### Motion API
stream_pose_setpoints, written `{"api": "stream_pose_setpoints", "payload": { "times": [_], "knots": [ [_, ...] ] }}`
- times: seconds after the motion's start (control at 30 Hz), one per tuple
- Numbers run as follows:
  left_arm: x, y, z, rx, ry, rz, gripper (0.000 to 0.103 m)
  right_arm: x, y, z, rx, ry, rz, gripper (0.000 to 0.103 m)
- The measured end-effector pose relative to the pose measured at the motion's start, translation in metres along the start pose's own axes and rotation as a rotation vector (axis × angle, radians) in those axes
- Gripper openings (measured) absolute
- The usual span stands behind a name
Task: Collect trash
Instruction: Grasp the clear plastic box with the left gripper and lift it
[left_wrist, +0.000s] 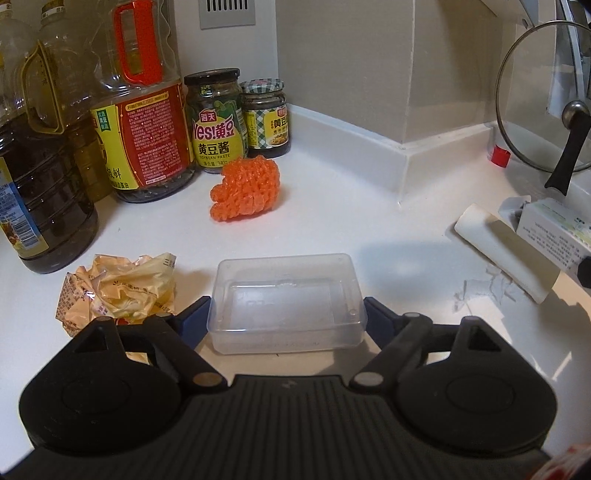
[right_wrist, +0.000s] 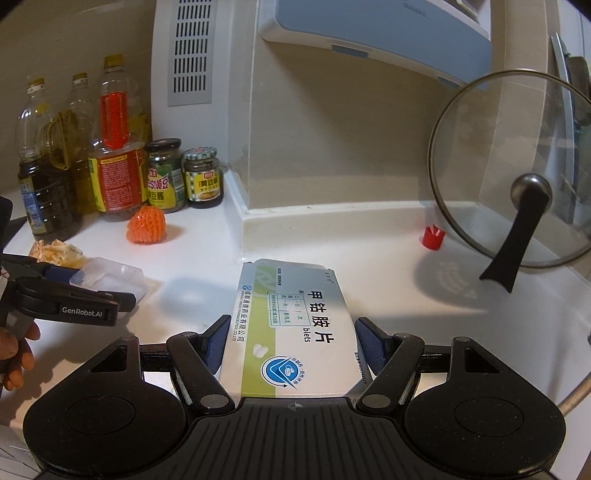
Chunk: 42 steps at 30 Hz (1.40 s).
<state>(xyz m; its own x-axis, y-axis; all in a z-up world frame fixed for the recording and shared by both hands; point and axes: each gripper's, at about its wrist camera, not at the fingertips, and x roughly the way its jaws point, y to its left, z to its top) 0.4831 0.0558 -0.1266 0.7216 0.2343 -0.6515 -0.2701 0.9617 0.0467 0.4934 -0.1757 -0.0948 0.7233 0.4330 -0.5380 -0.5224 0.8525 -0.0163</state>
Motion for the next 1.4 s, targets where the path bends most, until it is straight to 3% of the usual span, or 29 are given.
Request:
{"api": "stream_pose_setpoints", "payload": {
  "times": [0.33, 1.0, 1.4],
  "knots": [
    [-0.023, -0.004, -0.013, -0.007, 0.005, -0.045, 0.084, -0.009, -0.003, -0.007, 0.035, 0.003, 0.018, 0.071],
    [-0.136, -0.012, -0.067, -0.086, -0.009, -0.066, 0.084, -0.076, 0.012, -0.047, 0.074, -0.025, 0.12, 0.071],
    [-0.185, -0.012, -0.119, 0.011, 0.008, -0.228, 0.084, -0.162, 0.056, -0.097, 0.143, -0.051, 0.043, 0.071]
  ]
}}
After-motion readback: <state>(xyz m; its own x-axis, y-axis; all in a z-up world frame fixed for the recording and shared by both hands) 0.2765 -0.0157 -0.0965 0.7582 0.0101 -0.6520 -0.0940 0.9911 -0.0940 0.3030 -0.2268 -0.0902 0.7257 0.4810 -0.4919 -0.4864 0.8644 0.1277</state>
